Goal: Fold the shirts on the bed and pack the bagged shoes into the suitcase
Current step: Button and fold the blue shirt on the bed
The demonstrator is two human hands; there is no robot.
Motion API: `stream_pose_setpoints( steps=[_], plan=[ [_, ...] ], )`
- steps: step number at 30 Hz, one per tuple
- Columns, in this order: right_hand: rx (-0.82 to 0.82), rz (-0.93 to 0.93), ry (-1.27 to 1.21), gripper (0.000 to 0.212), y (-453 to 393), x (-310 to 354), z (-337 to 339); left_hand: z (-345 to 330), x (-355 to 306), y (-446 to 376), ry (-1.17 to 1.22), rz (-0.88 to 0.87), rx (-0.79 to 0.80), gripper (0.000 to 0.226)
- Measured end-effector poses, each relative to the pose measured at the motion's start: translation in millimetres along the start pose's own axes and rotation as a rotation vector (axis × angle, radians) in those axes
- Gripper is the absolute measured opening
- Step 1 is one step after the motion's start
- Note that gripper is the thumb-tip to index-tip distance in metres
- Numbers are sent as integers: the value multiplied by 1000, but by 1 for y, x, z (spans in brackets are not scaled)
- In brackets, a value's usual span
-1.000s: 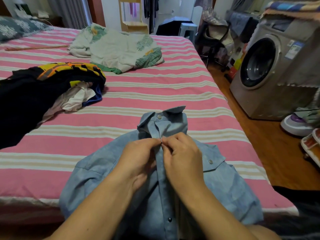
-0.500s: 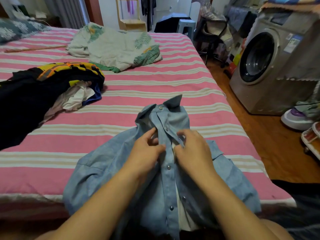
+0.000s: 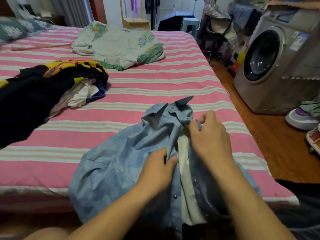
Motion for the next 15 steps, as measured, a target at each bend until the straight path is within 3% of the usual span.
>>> stream_pose_setpoints(
  steps=[3,7,12,15],
  plan=[
    [-91,124,126,42,32,11,-6,11,-2,-7,159,61,-126,14],
    [63,174,351,43,42,0,-16,18,-5,-4,243,173,-164,24],
    [-122,189,-153,27,61,10,0,21,-8,-1,451,290,-96,29],
    [16,146,-159,12,82,-1,-1,26,-4,-7,537,379,-88,35]
  ],
)
Point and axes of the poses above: each hand's wrist, its own y-axis away from the middle knuckle, its own z-axis out of the back of the hand, x = y × z, the point moved 2 cm from there along -y, towards the middle knuckle, and after that the axes turned 12 degrees about -x, right-handed, at the moved point
